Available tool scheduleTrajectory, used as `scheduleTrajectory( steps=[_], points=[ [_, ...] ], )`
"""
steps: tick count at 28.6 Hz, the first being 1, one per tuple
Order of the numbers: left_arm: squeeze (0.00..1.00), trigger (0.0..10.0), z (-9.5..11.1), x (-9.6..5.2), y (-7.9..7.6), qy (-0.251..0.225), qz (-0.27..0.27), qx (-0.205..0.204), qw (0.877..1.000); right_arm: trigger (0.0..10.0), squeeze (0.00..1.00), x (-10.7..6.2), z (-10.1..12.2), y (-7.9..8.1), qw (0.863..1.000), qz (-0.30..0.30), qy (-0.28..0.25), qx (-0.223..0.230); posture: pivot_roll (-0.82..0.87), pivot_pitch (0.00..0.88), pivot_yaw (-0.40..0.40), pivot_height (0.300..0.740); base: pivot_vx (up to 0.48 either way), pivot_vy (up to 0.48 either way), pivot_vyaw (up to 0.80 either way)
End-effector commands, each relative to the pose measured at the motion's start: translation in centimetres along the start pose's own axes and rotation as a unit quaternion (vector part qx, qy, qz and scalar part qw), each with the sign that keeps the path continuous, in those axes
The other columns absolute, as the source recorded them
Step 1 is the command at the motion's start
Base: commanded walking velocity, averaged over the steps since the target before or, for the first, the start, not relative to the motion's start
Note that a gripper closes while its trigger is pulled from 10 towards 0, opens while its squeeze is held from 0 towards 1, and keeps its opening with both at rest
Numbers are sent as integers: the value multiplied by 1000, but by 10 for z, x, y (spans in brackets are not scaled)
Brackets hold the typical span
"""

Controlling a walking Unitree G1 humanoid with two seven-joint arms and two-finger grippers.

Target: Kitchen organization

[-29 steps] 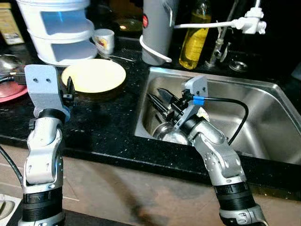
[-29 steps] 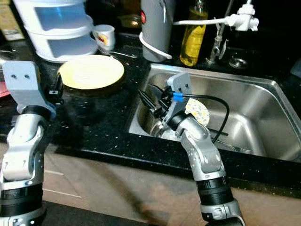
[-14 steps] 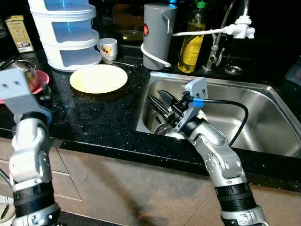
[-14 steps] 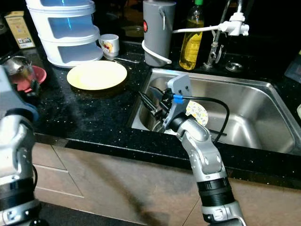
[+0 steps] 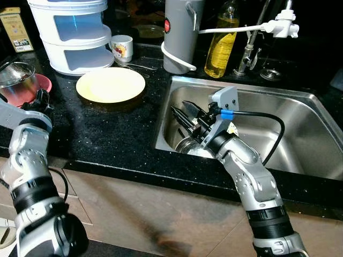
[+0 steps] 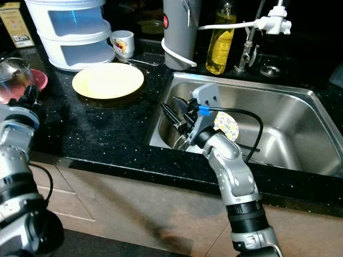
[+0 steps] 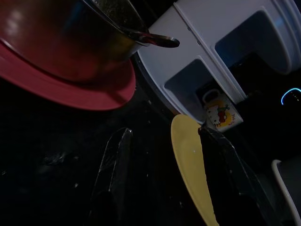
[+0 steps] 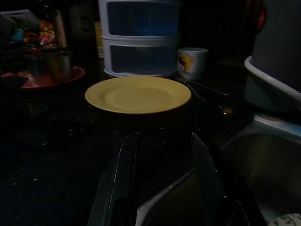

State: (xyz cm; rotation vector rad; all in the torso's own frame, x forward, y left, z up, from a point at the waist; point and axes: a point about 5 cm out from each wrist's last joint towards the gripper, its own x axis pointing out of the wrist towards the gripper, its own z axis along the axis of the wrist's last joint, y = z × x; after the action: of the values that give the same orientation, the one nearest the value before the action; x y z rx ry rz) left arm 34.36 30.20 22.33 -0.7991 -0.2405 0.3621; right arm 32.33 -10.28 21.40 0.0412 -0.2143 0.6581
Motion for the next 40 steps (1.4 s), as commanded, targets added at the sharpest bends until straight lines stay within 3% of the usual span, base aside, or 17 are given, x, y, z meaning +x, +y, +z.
scheduleTrajectory(
  steps=[1, 3, 7, 10, 14, 16, 24, 36, 40],
  points=[
    [0, 10000, 0, 3, 2, -1, -4, -26, 1000, 10000, 0, -3, 3, -3, 1000, -5, 1, -4, 67, 71, -68, 740, 0, 0, 0],
    [0, 10000, -2, 5, -3, 5, -27, -41, 999, 10000, 0, -5, 4, -1, 1000, 7, -3, 1, 65, 74, -71, 740, 0, 0, 0],
    [0, 10000, -5, 6, -9, 13, -54, -35, 998, 10000, 0, -7, 5, 1, 1000, 19, -6, 1, 64, 75, -75, 740, 0, 0, 0],
    [0, 10000, -11, 5, -25, 19, -127, -14, 992, 10000, 0, -7, 5, 2, 1000, 21, -7, 3, 64, 73, -77, 740, 0, 0, 710],
    [0, 10000, -13, 6, -31, 25, -160, -46, 986, 10000, 0, -6, 6, 0, 1000, 14, -8, 7, 59, 72, -80, 740, 0, 0, 0],
    [0, 10000, -13, 6, -31, 25, -160, -46, 986, 10000, 0, -6, 6, 0, 1000, 14, -8, 7, 59, 72, -80, 740, 0, 0, 0],
    [0, 10000, -18, 23, -22, 47, -123, -155, 979, 10000, 0, -10, 7, -2, 1000, 8, 3, 0, 43, 83, -80, 740, 0, 0, 0],
    [0, 10000, -34, 29, -20, 92, -68, -204, 972, 10000, 0, -13, 8, -2, 1000, 3, 13, -6, 33, 98, -71, 740, 0, 0, 0],
    [0, 10000, -43, 30, -24, 119, -45, -233, 964, 10000, 0, -13, 9, -4, 1000, 0, 15, -8, 34, 100, -71, 740, 0, 0, 0]
  ],
)
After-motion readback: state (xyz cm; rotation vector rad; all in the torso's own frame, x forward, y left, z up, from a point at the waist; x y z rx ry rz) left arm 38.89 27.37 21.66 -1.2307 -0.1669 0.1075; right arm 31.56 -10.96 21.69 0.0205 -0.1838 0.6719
